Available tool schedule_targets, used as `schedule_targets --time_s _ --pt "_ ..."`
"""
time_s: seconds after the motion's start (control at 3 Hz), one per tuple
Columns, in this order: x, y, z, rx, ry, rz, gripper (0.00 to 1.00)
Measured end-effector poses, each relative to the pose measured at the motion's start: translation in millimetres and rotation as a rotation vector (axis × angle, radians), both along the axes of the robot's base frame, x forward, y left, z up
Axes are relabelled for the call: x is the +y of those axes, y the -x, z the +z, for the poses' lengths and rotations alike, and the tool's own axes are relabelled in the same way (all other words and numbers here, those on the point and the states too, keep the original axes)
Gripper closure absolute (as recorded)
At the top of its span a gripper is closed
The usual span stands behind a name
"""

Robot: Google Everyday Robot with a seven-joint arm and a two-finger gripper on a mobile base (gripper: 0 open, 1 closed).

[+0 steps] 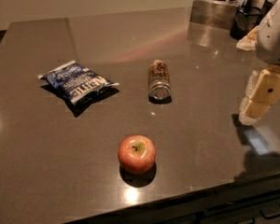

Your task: Place orange can upright

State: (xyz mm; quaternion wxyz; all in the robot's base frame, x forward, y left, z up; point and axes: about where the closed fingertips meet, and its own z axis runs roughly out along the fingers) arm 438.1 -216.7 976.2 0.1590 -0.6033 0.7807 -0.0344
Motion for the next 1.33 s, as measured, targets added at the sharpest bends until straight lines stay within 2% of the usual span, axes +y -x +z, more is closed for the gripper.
schedule_targets --time_s 0.33,0.67,1.0,1.33 --pt "0.0 0.0 0.0 0.000 0.000 0.000 0.00" --pt "1.2 -7.5 1.6 0.011 -0.046 -0.032 0.00" --pt "8.4 -32.0 -3.8 0.041 -0.073 -0.097 0.00" --pt "30.3 -66.4 -8.3 0.077 -0.096 -0.200 0.00"
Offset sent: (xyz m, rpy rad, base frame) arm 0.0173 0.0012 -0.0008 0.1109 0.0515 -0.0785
